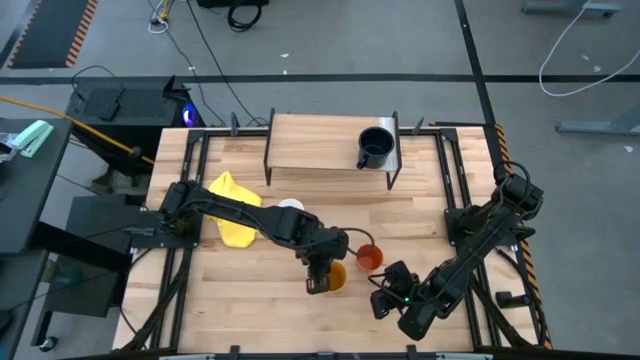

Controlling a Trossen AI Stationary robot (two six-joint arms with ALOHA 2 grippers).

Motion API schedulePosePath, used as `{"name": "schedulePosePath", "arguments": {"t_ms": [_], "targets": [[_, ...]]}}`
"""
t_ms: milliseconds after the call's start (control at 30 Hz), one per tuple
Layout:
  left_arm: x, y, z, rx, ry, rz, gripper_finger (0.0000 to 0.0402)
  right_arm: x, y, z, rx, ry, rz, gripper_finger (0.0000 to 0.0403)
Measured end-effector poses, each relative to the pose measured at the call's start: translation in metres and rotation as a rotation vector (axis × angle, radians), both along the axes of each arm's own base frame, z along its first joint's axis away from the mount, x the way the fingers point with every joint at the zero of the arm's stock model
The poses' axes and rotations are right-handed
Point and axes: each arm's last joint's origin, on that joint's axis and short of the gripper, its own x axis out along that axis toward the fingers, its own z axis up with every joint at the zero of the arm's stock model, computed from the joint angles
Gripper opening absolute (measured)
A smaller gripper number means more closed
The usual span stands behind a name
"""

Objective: Stack small to large cups/mugs on shelf
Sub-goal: Put the yellow cup on the shelf

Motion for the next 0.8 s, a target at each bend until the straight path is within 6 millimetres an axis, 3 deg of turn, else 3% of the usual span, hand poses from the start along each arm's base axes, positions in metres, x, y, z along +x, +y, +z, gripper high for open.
{"name": "schedulePosePath", "arguments": {"t_ms": [433, 800], "targets": [[0.009, 0.014, -0.026, 0.02, 0.112, 0.059, 0.0104, -0.003, 0.0, -0.001, -0.029, 0.018, 0.022, 0.0071], [0.01, 0.022, -0.024, 0.016, 0.108, 0.081, 0.0108, -0.004, -0.001, -0.001, -0.049, 0.03, 0.033, 0.0071]]}}
